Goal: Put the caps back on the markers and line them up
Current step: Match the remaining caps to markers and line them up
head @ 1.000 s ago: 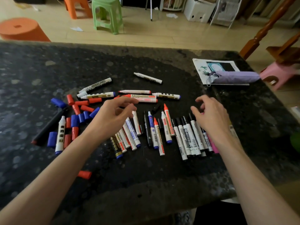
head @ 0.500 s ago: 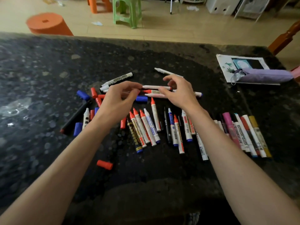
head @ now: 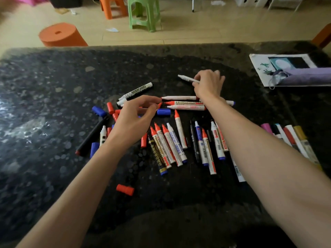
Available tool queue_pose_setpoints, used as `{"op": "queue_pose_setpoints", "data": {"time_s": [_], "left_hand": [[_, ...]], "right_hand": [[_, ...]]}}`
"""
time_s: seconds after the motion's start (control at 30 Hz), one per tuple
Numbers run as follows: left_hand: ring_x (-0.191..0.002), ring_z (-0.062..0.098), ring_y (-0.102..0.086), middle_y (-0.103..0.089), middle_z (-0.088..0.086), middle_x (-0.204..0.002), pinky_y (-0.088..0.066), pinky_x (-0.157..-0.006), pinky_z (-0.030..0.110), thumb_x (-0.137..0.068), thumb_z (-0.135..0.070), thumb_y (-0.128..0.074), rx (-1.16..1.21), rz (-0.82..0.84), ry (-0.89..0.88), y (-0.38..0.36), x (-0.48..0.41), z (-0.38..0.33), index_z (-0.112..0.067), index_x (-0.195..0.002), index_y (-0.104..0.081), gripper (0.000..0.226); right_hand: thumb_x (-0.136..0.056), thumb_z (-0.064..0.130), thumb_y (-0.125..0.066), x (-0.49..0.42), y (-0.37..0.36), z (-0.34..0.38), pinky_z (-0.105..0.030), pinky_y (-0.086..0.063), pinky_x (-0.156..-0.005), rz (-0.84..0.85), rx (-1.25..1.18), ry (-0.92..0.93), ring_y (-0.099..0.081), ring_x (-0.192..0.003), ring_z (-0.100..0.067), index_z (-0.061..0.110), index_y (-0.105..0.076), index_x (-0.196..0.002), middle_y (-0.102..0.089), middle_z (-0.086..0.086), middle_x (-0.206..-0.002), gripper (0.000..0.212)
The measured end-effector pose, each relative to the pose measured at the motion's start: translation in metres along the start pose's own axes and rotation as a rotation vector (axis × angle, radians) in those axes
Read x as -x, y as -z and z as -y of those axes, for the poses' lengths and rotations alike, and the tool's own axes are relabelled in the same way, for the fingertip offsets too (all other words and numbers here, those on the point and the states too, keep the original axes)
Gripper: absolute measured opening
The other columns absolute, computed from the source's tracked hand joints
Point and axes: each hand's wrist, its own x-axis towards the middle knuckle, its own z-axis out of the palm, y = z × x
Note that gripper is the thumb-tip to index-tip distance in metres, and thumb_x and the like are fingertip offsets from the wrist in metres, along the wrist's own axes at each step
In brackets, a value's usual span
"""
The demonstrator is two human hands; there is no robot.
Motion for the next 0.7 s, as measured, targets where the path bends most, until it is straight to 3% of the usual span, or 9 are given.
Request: {"op": "queue_pose_setpoints", "data": {"time_s": [0.13,0.27,0.4,0.53,0.6,0.7], "left_hand": [[-0.11,-0.002,-0.065,-0.071,-0.016,-0.116,-0.049,-0.091,0.016,-0.104,-0.025,-0.057,-0.01,0.018,0.028,-0.001,0.001,0.001,-0.026,-0.126,-0.069,0.025],[-0.099,0.0,-0.07,-0.075,-0.009,-0.11,-0.057,-0.092,0.032,-0.105,-0.027,-0.055,0.01,0.028,0.082,-0.006,0.002,0.001,-0.024,-0.133,-0.065,0.03],[-0.092,0.004,-0.074,-0.078,-0.006,-0.1,-0.059,-0.092,0.04,-0.105,-0.03,-0.054,0.092,0.037,0.077,-0.015,0.011,-0.004,-0.022,-0.118,-0.073,0.025],[-0.088,0.009,-0.076,-0.08,-0.005,-0.09,-0.06,-0.09,0.035,-0.101,-0.027,-0.063,0.224,-0.034,0.095,-0.015,0.02,-0.009,-0.021,-0.099,-0.08,0.018],[-0.087,0.008,-0.076,-0.08,-0.007,-0.088,-0.059,-0.089,0.033,-0.098,-0.028,-0.068,0.254,-0.059,0.112,-0.012,0.021,-0.009,-0.029,-0.094,-0.079,0.012],[-0.084,0.009,-0.076,-0.079,-0.009,-0.085,-0.059,-0.087,0.03,-0.098,-0.031,-0.068,0.245,-0.094,0.141,-0.005,0.02,-0.008,-0.031,-0.092,-0.076,0.01]], "right_hand": [[-0.098,0.026,-0.069,0.02,0.022,0.01,-0.031,-0.042,-0.099,-0.046,-0.26,0.098,-0.059,-0.111,-0.013,0.024,-0.069,-0.12,-0.067,0.003,-0.119,0.022],[-0.097,0.026,-0.073,0.07,0.06,0.026,-0.018,-0.048,-0.083,0.235,-0.678,0.097,-0.064,-0.095,-0.003,0.018,-0.074,-0.12,-0.071,0.008,-0.105,0.024],[-0.097,0.023,-0.074,0.123,0.078,0.031,-0.03,-0.058,-0.087,0.44,-0.867,0.1,-0.071,-0.095,-0.008,0.013,-0.076,-0.119,-0.076,0.003,-0.102,0.024],[-0.096,0.022,-0.075,0.158,0.078,0.03,-0.037,-0.059,-0.094,0.376,-0.88,0.163,-0.072,-0.101,-0.008,0.017,-0.077,-0.12,-0.078,0.004,-0.108,0.025],[-0.096,0.018,-0.075,0.164,0.078,0.024,-0.035,-0.058,-0.097,0.443,-0.919,0.178,-0.072,-0.103,-0.007,0.023,-0.076,-0.123,-0.078,0.006,-0.109,0.028],[-0.097,0.012,-0.07,0.155,0.079,0.003,-0.036,-0.057,-0.1,0.415,-0.845,0.085,-0.071,-0.102,-0.008,0.03,-0.075,-0.12,-0.076,0.009,-0.11,0.03]]}}
